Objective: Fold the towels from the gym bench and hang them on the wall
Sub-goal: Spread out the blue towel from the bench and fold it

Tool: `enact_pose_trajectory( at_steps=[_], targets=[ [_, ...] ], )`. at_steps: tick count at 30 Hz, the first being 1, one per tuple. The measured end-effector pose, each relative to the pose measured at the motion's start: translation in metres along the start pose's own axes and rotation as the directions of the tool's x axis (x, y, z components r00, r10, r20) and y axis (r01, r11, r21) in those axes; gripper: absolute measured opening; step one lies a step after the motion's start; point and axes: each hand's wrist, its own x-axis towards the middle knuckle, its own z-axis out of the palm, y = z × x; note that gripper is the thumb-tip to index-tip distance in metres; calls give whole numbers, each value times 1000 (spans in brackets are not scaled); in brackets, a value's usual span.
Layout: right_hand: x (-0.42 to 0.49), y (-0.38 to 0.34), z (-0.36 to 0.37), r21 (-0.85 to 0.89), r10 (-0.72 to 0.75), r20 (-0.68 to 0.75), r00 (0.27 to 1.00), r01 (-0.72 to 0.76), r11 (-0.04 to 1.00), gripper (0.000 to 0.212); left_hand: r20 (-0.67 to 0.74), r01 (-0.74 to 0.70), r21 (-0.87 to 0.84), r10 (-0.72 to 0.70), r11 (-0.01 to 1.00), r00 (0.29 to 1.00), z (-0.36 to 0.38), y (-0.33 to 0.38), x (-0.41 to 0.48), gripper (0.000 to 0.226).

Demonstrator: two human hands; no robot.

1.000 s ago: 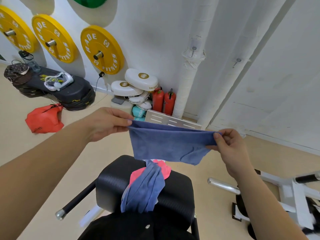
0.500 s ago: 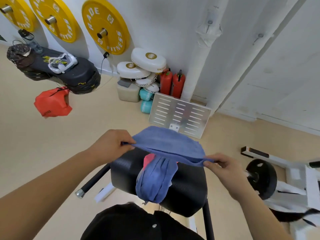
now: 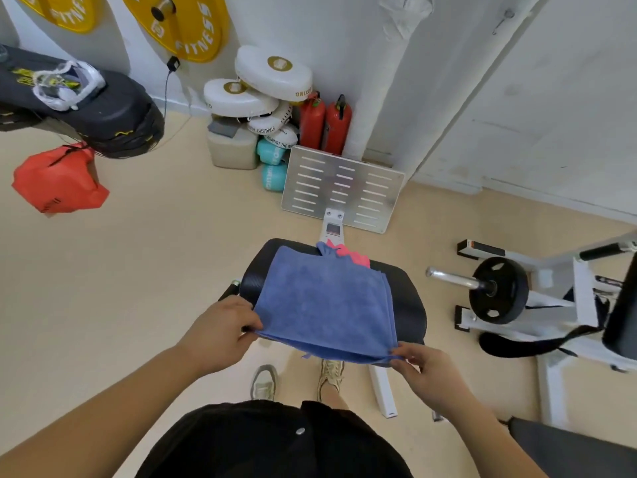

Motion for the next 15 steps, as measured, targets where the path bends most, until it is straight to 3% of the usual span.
enact_pose_trajectory(
  at_steps=[4, 7, 10, 15],
  targets=[
    [-18, 4, 8, -60, -1, 37, 999, 3, 998, 13, 235, 61, -117, -32, 991, 971, -3, 4, -12, 8],
    [-17, 1, 10, 95, 39, 30, 999, -42, 995, 13, 322, 104, -196, -36, 975, 946, -4, 3, -2, 9],
    [6, -6, 4, 251, 84, -76, 994, -63, 966, 12, 273, 169, -278, -91, 946, 958, -12, 2, 31, 13],
    [70, -19, -13, 302, 134, -142, 981, -85, 949, 11, 89, 257, -313, -241, 914, 966, -19, 1, 100, 13]
  ],
)
